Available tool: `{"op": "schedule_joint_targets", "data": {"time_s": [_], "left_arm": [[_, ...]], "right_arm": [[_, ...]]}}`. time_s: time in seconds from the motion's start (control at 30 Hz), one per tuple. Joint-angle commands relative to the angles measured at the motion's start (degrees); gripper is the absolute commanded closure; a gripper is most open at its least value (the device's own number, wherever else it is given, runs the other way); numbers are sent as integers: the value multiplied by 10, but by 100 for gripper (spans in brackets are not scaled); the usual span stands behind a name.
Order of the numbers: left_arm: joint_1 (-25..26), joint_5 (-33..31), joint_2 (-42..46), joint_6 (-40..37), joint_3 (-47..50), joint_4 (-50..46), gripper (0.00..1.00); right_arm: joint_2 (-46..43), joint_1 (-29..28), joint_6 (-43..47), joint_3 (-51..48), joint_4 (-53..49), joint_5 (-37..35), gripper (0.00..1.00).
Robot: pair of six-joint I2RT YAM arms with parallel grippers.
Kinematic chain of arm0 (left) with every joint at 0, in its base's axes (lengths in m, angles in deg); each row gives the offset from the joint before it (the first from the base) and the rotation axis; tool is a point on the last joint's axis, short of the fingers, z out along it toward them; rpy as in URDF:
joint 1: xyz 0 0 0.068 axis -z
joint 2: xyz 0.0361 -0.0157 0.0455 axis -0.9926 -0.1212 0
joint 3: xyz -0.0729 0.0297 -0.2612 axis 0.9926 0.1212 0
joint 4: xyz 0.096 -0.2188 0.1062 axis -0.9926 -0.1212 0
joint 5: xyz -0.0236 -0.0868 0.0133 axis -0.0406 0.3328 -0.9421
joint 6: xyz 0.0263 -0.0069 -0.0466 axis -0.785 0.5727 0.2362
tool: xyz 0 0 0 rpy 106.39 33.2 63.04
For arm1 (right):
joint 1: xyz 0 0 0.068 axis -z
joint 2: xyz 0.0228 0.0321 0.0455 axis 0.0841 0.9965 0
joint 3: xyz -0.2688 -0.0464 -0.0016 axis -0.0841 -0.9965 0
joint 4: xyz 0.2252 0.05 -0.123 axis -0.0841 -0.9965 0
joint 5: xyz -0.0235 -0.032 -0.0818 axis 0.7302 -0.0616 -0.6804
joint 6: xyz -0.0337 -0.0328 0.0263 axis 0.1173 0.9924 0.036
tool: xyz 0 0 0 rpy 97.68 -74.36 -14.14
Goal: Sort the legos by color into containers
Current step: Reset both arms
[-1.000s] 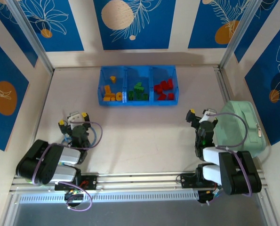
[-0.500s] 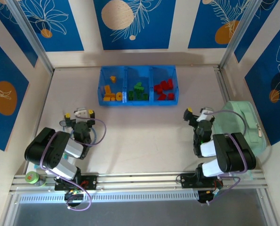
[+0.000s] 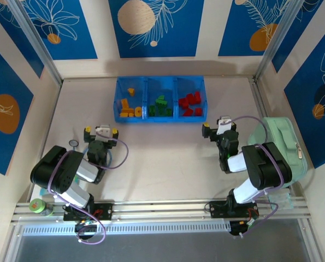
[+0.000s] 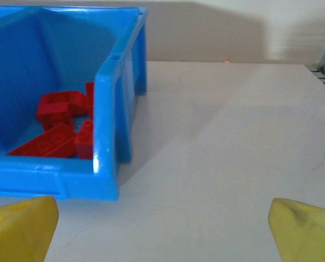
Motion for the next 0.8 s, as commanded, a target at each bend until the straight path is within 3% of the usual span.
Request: {"op": "schedule_joint_targets", "data": {"time_s": [0.0,0.03,0.1,0.17,0.77], "left_arm": [[-60,83,4,64,-33,-68,0],[-75,86,-17,71,-54,-68,0],[-80,92,15,88,-112,-242,0],[-101,111,0,99,-107,-199,0],[-105,115,5,105,-110,-216,0]], "right_arm": [[-12,16,-24,45,-98,-8,1],[-13,25,-34,58,-126,2,1],[-16,44,-53,66,-149,21,1],[-17,47,-55,65,-148,20,1],[-17,52,-58,67,-153,29,1]]}}
